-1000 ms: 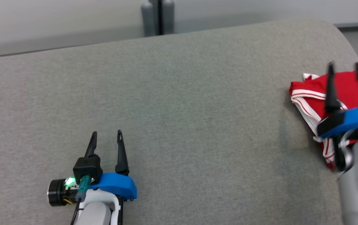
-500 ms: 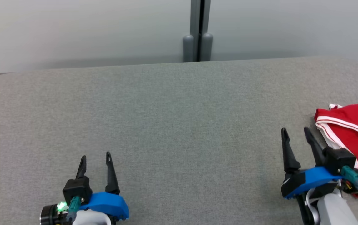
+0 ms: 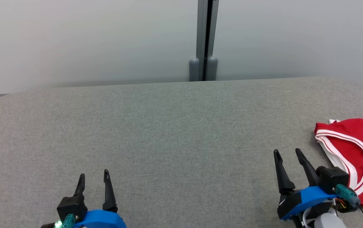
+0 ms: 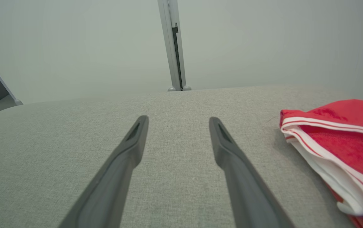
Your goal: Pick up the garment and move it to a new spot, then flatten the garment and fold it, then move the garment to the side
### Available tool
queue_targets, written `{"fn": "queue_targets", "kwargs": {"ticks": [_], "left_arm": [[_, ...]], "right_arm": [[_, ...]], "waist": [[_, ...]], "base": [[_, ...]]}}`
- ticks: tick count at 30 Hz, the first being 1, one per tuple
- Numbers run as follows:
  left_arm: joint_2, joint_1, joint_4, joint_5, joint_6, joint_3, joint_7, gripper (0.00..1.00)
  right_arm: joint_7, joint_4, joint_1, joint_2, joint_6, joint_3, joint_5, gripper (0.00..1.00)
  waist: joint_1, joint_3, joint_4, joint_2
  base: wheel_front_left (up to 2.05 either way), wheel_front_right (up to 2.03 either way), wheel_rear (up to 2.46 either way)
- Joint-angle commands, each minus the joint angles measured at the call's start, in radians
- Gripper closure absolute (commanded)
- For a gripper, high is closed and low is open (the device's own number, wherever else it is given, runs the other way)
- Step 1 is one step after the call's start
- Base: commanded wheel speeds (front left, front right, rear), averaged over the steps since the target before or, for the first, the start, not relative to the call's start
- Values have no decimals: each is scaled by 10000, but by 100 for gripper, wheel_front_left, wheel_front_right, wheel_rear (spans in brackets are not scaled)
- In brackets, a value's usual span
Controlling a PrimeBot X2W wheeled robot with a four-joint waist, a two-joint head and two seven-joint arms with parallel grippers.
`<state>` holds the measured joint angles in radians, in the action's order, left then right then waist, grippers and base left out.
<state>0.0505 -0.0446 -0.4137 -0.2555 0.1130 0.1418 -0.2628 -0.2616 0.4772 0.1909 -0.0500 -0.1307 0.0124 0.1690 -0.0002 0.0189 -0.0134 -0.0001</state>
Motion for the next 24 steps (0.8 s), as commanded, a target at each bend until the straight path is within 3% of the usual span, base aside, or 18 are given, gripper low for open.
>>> {"fn": "queue_targets", "kwargs": {"ticks": [1, 6, 7, 11, 24], "left_arm": [[0, 33, 51, -34, -61, -52, -24, 0], [-2, 163, 72, -371, -325, -94, -24, 0], [0, 63, 34, -437, -343, -40, 7, 100], [-2, 288, -309, -464, -342, -17, 76, 100], [-2, 102, 3, -2581, -684, -444, 683, 100]], "right_arm": [[-44, -55, -189, -25, -1, 44, 13, 0], [-44, -150, -238, -24, -1, 73, 191, 0], [4, -92, -113, 2, 0, 73, 142, 100], [74, 247, -251, 46, 0, 79, 150, 100], [698, -156, -316, 35, 0, -169, 2457, 100]], "waist": [[2, -32, -19, 1], [2, -79, 6, 1], [2, -82, 3, 0], [2, -85, 1, 0], [2, -92, 14, 0]], "base": [[0, 0, 0], [0, 0, 0], [0, 0, 0], [0, 0, 0], [0, 0, 0]]}}
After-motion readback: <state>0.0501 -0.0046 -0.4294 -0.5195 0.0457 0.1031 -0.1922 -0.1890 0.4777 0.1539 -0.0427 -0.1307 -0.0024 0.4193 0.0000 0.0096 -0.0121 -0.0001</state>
